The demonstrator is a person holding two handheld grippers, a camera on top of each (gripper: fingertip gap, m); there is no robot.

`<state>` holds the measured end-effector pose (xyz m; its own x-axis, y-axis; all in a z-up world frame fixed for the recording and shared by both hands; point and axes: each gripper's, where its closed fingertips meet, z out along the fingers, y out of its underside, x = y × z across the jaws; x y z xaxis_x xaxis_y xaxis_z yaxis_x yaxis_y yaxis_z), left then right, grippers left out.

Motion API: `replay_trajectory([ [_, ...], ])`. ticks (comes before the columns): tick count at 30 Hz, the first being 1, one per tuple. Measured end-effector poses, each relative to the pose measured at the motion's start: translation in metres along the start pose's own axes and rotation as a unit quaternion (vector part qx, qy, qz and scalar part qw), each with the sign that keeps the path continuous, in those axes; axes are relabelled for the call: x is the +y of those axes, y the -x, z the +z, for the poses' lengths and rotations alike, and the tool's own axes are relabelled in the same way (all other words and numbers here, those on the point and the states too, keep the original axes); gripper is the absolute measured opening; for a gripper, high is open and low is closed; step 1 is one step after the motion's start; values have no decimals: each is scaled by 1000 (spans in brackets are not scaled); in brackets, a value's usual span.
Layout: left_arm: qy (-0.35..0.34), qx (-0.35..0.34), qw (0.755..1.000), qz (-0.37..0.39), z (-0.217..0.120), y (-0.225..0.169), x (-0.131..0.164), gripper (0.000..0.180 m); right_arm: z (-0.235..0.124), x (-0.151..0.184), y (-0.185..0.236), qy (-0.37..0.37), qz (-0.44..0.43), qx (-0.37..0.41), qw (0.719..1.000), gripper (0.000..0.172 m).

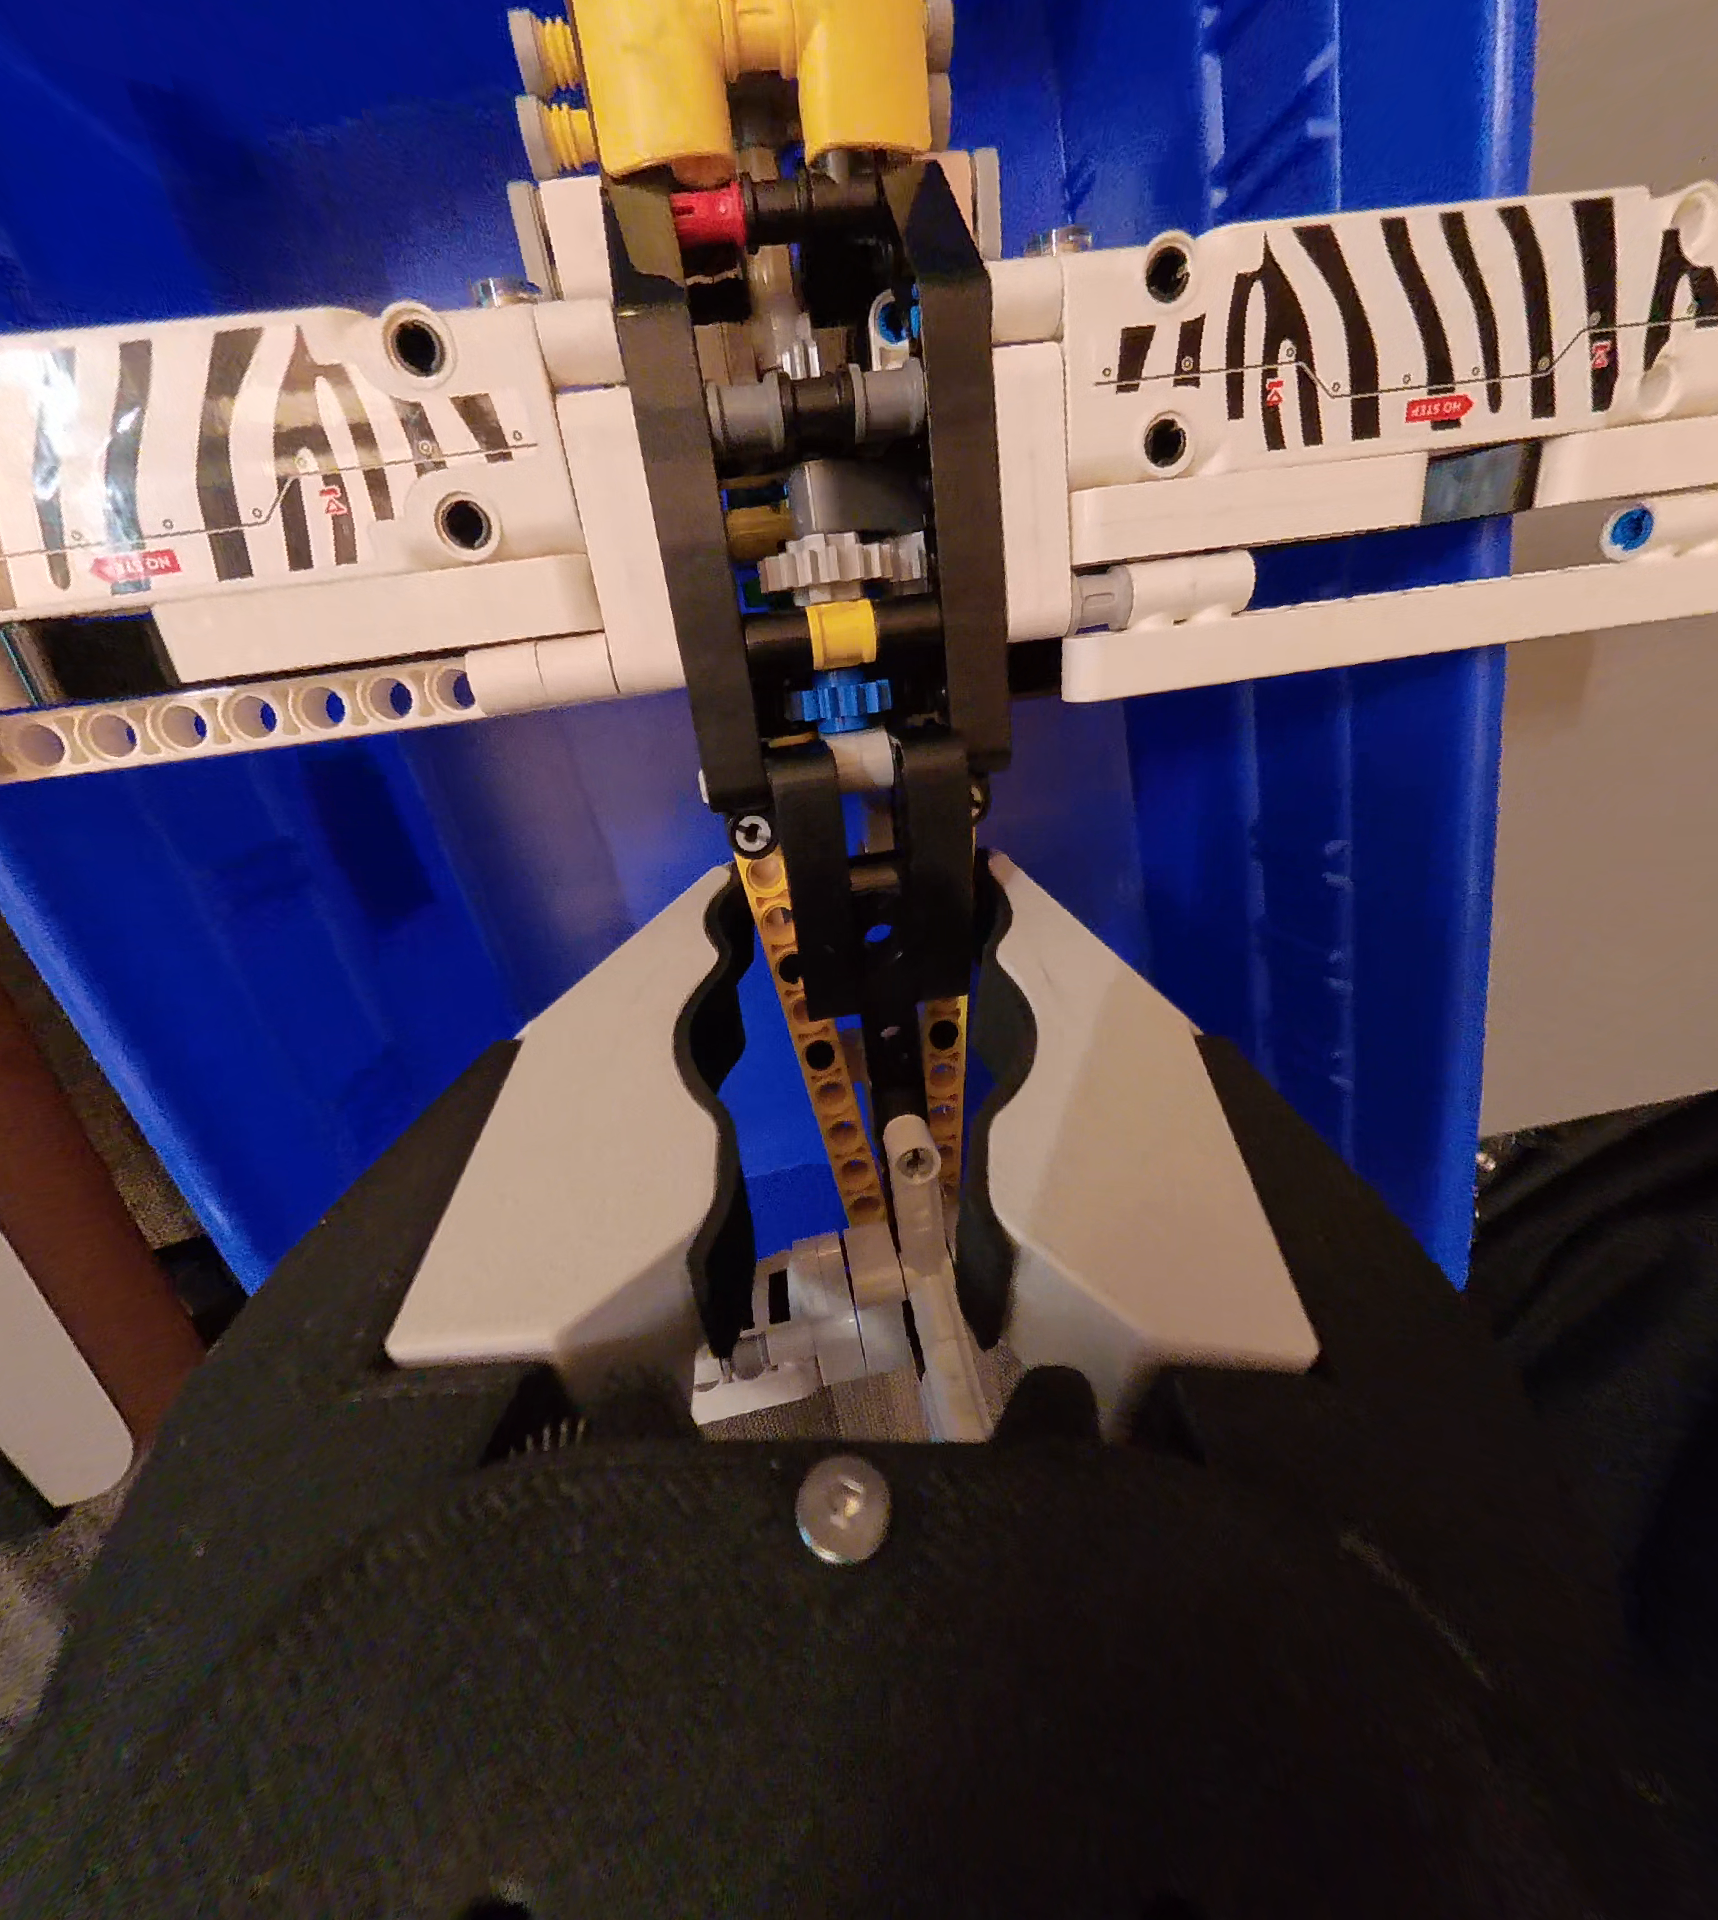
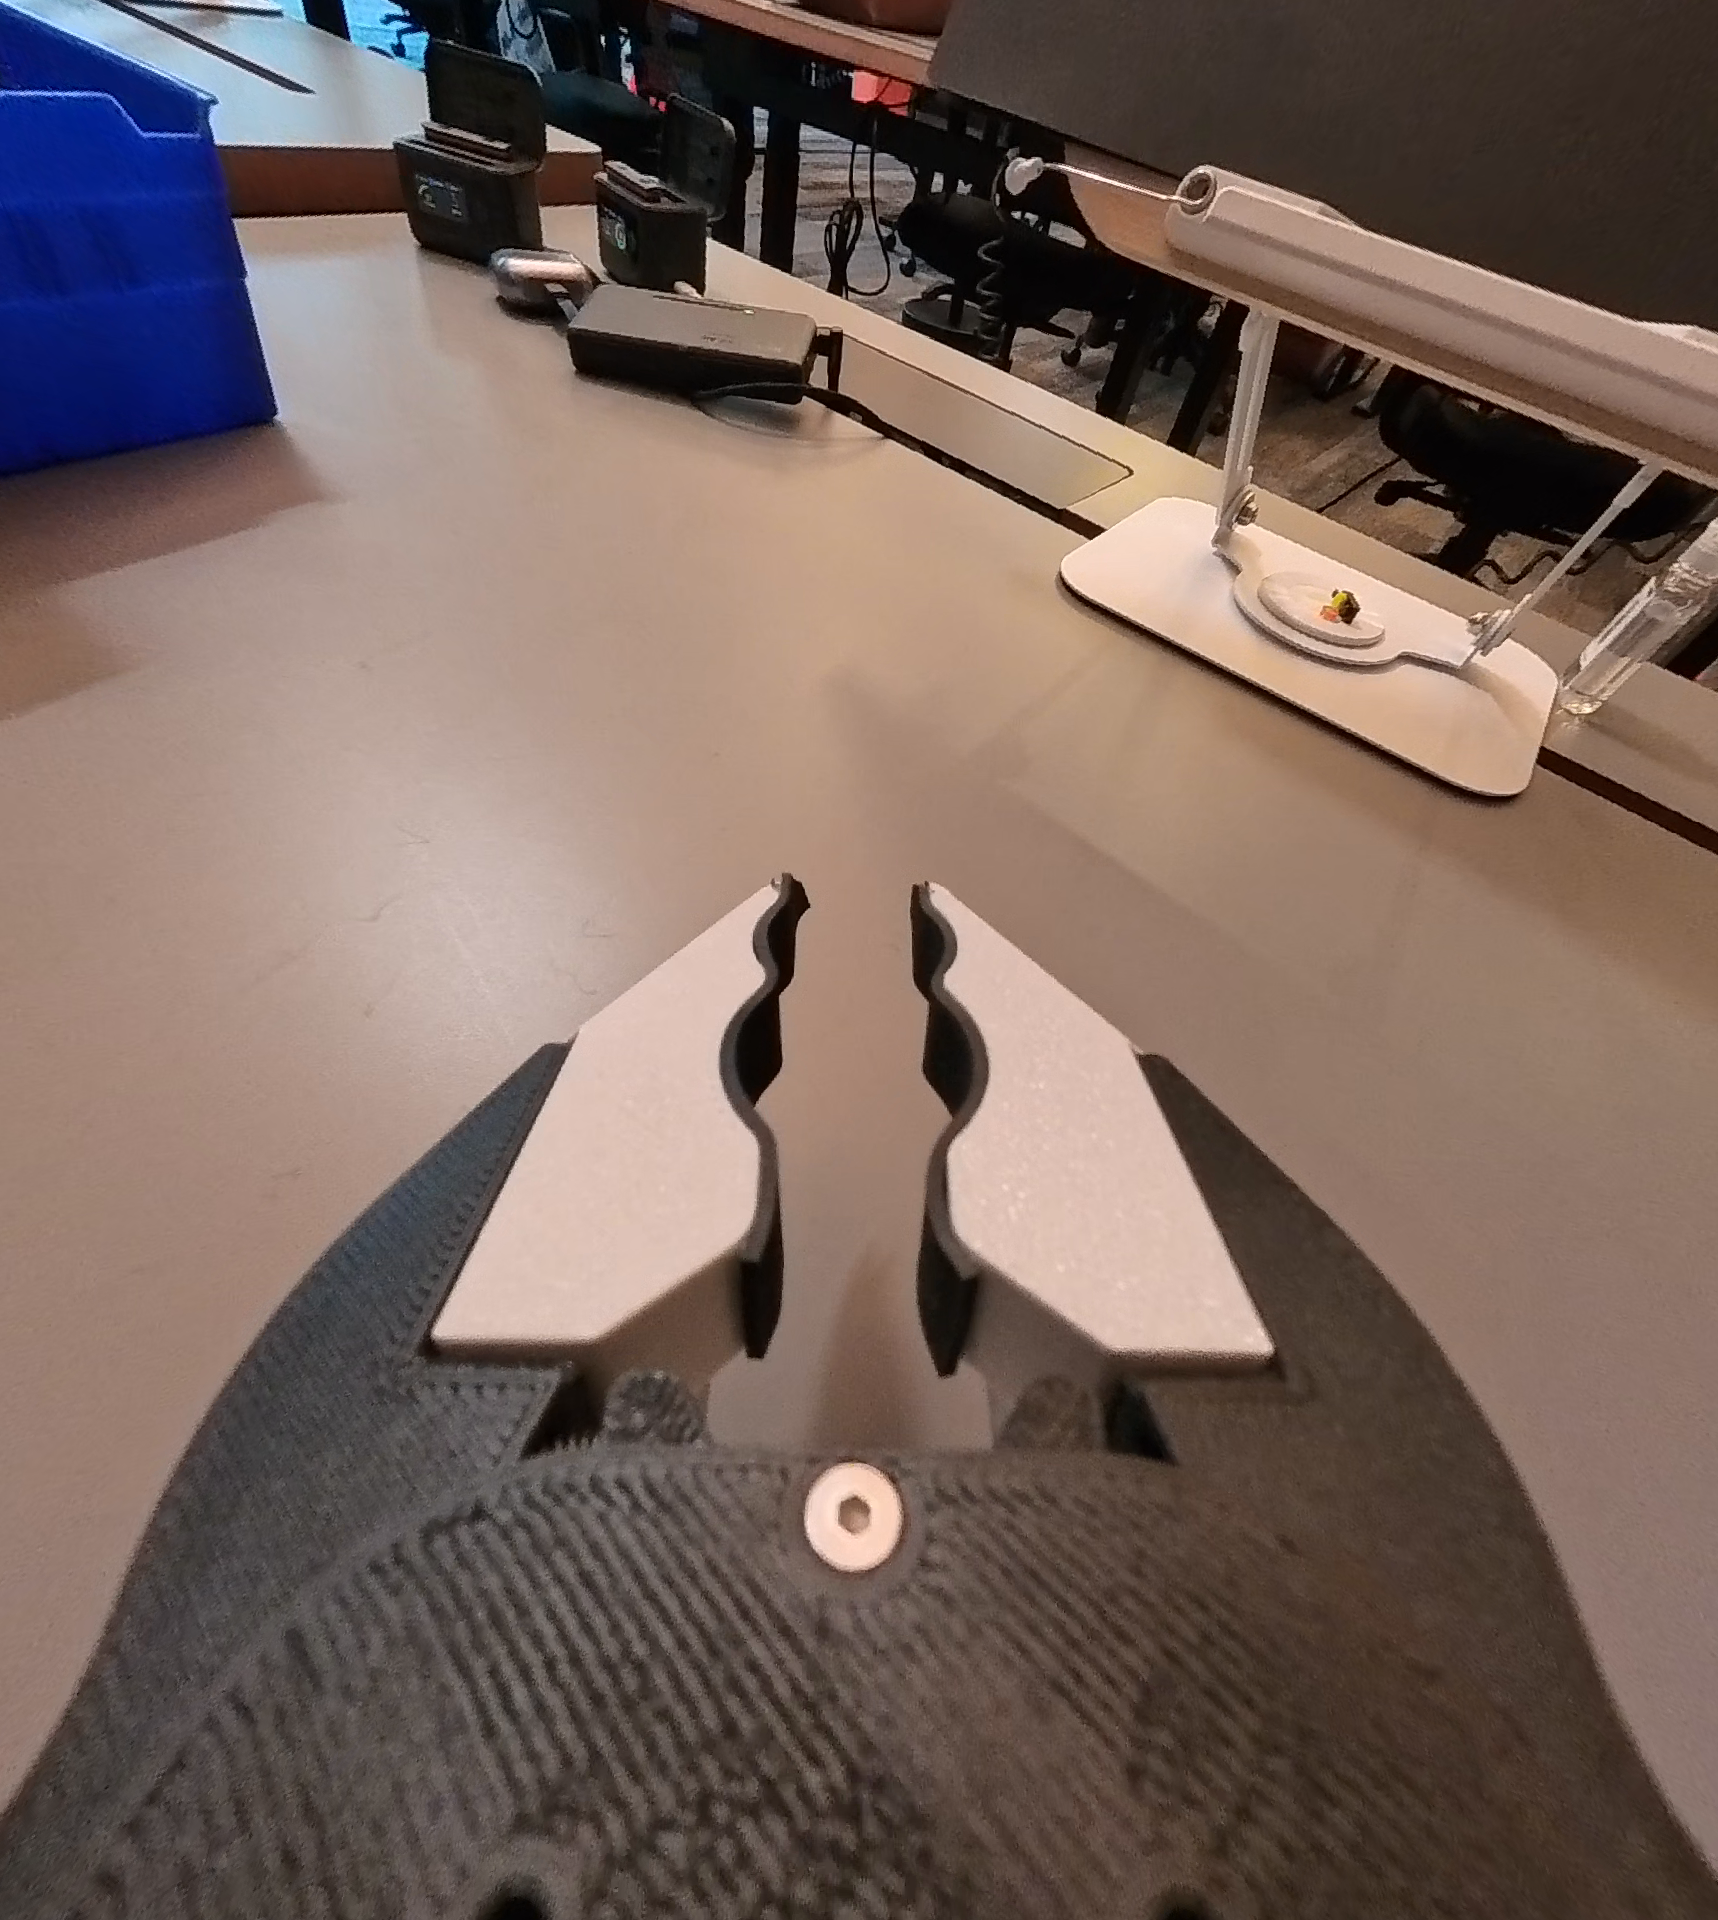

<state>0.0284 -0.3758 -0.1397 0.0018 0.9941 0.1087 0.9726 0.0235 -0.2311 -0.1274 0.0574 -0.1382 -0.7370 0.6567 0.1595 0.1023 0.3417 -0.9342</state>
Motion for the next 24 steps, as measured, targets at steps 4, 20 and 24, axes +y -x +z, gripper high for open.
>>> replay_trajectory([
  [4,-20,17,1000,-17,-16,-7,4,40,0,0,0,-1,1,-1,1000,20],
  [20,-204,-3,949,240,-119,-165,-62,40,-1,0,-5,0,-14,21,1000,18],
  [24,-187,56,931,308,-78,-242,-74,40,-6,-1,-20,-5,-3,52,999,17],
])
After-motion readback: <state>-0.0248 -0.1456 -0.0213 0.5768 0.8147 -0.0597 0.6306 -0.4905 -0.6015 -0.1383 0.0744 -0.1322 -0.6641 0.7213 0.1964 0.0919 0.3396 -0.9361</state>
